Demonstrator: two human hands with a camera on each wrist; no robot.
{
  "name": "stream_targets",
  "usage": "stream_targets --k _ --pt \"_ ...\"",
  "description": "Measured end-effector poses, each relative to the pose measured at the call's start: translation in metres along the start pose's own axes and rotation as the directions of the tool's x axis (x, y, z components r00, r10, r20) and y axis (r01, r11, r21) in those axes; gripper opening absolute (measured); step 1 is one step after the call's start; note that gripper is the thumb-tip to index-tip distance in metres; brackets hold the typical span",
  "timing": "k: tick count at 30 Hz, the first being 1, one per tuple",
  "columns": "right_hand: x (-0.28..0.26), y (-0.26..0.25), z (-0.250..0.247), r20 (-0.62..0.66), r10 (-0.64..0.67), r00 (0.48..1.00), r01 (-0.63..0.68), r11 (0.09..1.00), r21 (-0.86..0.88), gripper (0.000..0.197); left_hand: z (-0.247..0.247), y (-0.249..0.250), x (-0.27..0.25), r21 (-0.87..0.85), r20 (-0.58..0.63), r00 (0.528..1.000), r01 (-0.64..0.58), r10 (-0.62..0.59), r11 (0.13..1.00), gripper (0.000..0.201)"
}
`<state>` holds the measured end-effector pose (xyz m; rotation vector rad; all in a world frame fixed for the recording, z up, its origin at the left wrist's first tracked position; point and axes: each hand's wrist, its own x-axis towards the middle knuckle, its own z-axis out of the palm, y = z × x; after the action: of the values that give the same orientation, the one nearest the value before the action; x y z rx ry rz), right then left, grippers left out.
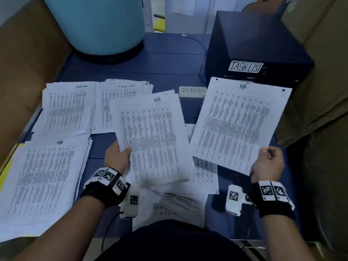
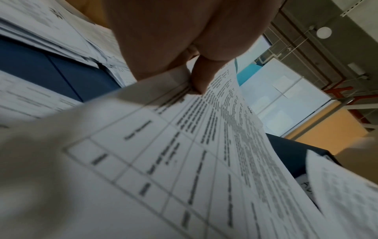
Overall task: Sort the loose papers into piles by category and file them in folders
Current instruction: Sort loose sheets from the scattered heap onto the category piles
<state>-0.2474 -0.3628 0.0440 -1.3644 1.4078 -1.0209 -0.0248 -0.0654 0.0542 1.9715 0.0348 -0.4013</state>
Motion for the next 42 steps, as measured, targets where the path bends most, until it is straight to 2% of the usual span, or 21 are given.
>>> stream_targets --k 2,4,7,9,11,15,16,19,20,23,25,27,29,31,37,39,40,42 --pt "0.006 -0.005 -0.007 0.018 -0.021 1.000 0.021 1.000 0.000 0.027 -0.005 -0.003 0.004 0.023 -0.050 0.999 0.000 0.001 1.000 0.027" --pt "0.006 -0.008 -0.006 0.074 -0.042 0.996 0.043 0.999 -0.005 0.018 -0.006 -0.004 0.005 0.017 -0.069 0.998 0.009 -0.007 1.000 0.024" --pt "-0.007 -0.005 0.007 0.246 -0.017 0.969 0.030 0.998 -0.048 0.011 -0.001 0.004 -0.002 0.083 -0.001 1.000 -0.024 0.024 0.996 0.015" --pt "-0.023 0.000 0.021 0.366 0.029 0.930 0.016 0.993 -0.120 0.018 0.005 0.009 -0.009 0.104 0.068 0.997 -0.055 0.049 0.993 0.018" --pt "-0.042 0.006 0.036 0.476 0.069 0.877 0.002 0.989 -0.146 0.019 0.012 0.014 -0.018 0.036 0.136 0.990 -0.052 0.047 0.998 0.025" --pt "-0.074 0.013 0.057 0.613 0.135 0.779 -0.016 0.981 -0.196 0.004 0.015 0.014 -0.027 -0.087 0.193 0.981 0.013 0.004 0.996 0.025" --pt "-0.079 0.012 0.059 0.631 0.135 0.764 -0.014 0.981 -0.193 0.003 0.014 0.014 -0.029 -0.092 0.181 0.983 0.039 -0.022 0.995 0.030" --pt "-0.088 0.006 0.060 0.653 0.093 0.751 0.038 0.982 -0.184 0.010 0.007 0.006 -0.031 -0.124 0.140 0.986 0.113 -0.095 0.986 0.076" --pt "-0.090 0.003 0.061 0.661 0.068 0.747 0.067 0.982 -0.177 0.014 0.005 0.004 -0.032 -0.105 0.143 0.985 0.107 -0.091 0.989 0.078" --pt "-0.101 -0.003 0.064 0.682 0.020 0.731 0.132 0.977 -0.169 0.022 -0.010 -0.002 -0.035 -0.008 0.121 0.993 -0.007 0.008 1.000 0.032" --pt "-0.115 -0.007 0.068 0.708 0.078 0.702 0.038 0.988 -0.148 0.018 -0.024 -0.008 -0.036 0.031 0.102 0.995 -0.017 0.013 0.999 0.033" --pt "-0.131 -0.010 0.075 0.761 0.162 0.628 -0.069 0.986 -0.153 0.016 -0.040 -0.019 -0.032 0.031 0.078 0.997 -0.005 0.003 1.000 0.035" --pt "-0.148 -0.009 0.084 0.829 0.209 0.520 -0.036 0.974 -0.223 0.024 -0.058 -0.031 -0.028 0.027 0.060 0.998 0.010 -0.011 1.000 0.034" --pt "-0.168 -0.005 0.095 0.871 0.220 0.440 0.042 0.963 -0.265 0.026 -0.080 -0.042 -0.024 0.017 0.049 0.999 0.020 -0.021 1.000 0.037" --pt "-0.257 -0.017 0.150 0.915 0.302 0.267 0.148 0.926 -0.348 0.024 -0.181 -0.082 -0.007 0.109 -0.065 0.995 0.081 -0.074 0.991 0.033" --pt "-0.290 -0.018 0.172 0.916 0.342 0.210 0.164 0.911 -0.378 0.018 -0.217 -0.095 0.001 0.141 -0.121 0.988 0.117 -0.101 0.983 0.036" --pt "-0.306 -0.016 0.184 0.914 0.355 0.195 0.161 0.908 -0.387 0.015 -0.234 -0.101 0.005 0.141 -0.149 0.982 0.135 -0.114 0.981 0.037" --pt "-0.335 -0.013 0.207 0.911 0.357 0.208 0.141 0.910 -0.389 0.019 -0.264 -0.114 0.014 0.100 -0.223 0.965 0.166 -0.140 0.981 0.039"
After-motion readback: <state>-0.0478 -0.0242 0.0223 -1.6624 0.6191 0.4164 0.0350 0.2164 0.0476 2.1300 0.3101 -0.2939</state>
